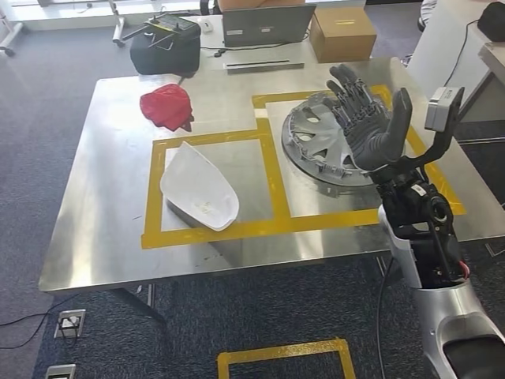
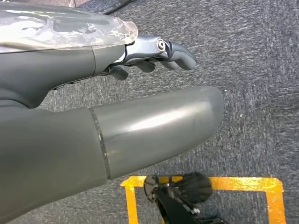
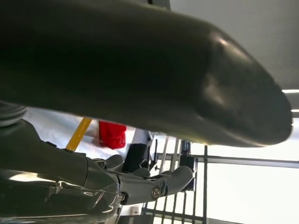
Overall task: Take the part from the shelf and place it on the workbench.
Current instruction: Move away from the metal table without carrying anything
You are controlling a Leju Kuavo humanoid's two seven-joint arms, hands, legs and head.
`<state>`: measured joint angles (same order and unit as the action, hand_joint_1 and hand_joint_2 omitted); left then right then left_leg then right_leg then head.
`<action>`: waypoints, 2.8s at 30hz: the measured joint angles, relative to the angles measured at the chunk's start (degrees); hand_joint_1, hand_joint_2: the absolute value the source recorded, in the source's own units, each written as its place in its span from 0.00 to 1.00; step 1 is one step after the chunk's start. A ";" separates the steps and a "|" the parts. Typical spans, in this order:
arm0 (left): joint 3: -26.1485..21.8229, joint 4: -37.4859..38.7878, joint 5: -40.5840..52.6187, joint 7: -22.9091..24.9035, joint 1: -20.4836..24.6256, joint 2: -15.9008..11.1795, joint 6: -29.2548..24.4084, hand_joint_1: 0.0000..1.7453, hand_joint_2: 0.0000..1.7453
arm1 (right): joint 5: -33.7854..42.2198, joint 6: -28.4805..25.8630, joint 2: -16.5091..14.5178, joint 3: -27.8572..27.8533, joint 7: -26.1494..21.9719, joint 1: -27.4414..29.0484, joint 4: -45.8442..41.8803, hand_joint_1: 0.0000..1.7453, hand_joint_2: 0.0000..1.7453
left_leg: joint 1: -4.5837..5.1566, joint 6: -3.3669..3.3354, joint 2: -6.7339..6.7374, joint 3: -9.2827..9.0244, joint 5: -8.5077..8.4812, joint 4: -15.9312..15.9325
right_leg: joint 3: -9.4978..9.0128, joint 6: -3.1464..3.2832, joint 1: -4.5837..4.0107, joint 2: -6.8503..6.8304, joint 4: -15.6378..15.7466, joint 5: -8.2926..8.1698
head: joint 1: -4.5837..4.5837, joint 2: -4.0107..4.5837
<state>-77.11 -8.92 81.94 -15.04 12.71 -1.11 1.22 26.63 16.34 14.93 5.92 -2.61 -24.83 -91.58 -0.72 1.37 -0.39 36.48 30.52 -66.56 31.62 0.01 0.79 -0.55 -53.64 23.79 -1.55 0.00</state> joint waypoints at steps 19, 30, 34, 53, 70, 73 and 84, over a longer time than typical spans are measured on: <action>0.01 0.00 0.52 0.15 0.04 0.20 -0.01 0.00 0.00 | -0.03 -0.37 -0.16 -0.07 0.22 0.23 -0.08 0.00 0.00 | 1.03 -2.78 -0.03 -2.31 -8.07 11.71 | -6.11 -0.54 -1.02 0.47 0.09 4.76 | -2.63 0.00; 0.00 0.00 0.61 0.17 0.04 0.12 -0.02 0.00 0.00 | 0.33 -0.36 -0.18 -0.01 0.72 0.90 -0.23 0.00 0.00 | -0.08 0.39 0.04 1.46 -0.15 -3.38 | -1.17 0.43 -0.50 -0.06 1.31 -0.06 | -0.25 0.00; 0.01 0.00 0.62 0.18 0.19 -0.01 -0.03 0.00 0.00 | 1.04 -0.43 -0.18 -0.13 1.02 1.16 -0.77 0.00 0.00 | -0.05 -0.13 -0.06 -7.84 -3.47 11.38 | 0.50 -0.46 -0.61 -0.02 0.07 -0.79 | 0.10 0.00; 0.01 0.00 0.86 0.30 0.11 -0.02 -0.13 0.00 0.00 | 1.20 -1.08 -0.16 -0.91 1.68 2.66 -2.03 0.00 0.00 | 0.26 -0.69 0.24 -2.51 -7.71 11.68 | -5.35 -1.18 -0.39 0.49 1.07 3.31 | -2.48 0.00; 0.02 0.00 0.85 0.39 0.33 -0.28 -0.13 0.00 0.00 | 1.97 -1.49 -0.14 -0.99 2.09 3.11 -2.60 0.00 0.00 | 0.39 -3.14 0.66 -7.27 -5.30 13.52 | 3.01 -1.60 -0.86 0.44 -4.08 2.18 | -0.14 0.00; 0.02 0.00 0.86 0.39 0.32 -0.21 -0.13 0.00 0.00 | 1.98 -1.55 -0.14 -0.98 2.13 3.05 -2.55 0.00 0.00 | 0.29 -3.36 0.75 -5.34 -6.82 13.45 | 5.89 -2.63 -0.16 0.47 -15.29 9.43 | -0.84 0.00; 0.02 0.00 1.22 0.39 0.27 -0.22 -0.14 0.00 0.00 | 1.73 -2.31 -0.14 -0.86 2.19 1.21 -2.37 0.00 0.00 | -0.42 0.35 0.53 0.14 -9.38 11.08 | -5.18 -1.45 0.58 0.66 0.06 3.52 | -1.61 0.00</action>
<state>-77.09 -8.92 83.17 -14.64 12.99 -1.33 1.09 28.36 14.03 14.80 5.05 -0.42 -23.62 -93.95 -1.14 1.72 0.14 36.62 21.14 -55.48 26.44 -1.44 1.37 0.11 -53.58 27.31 -3.16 0.00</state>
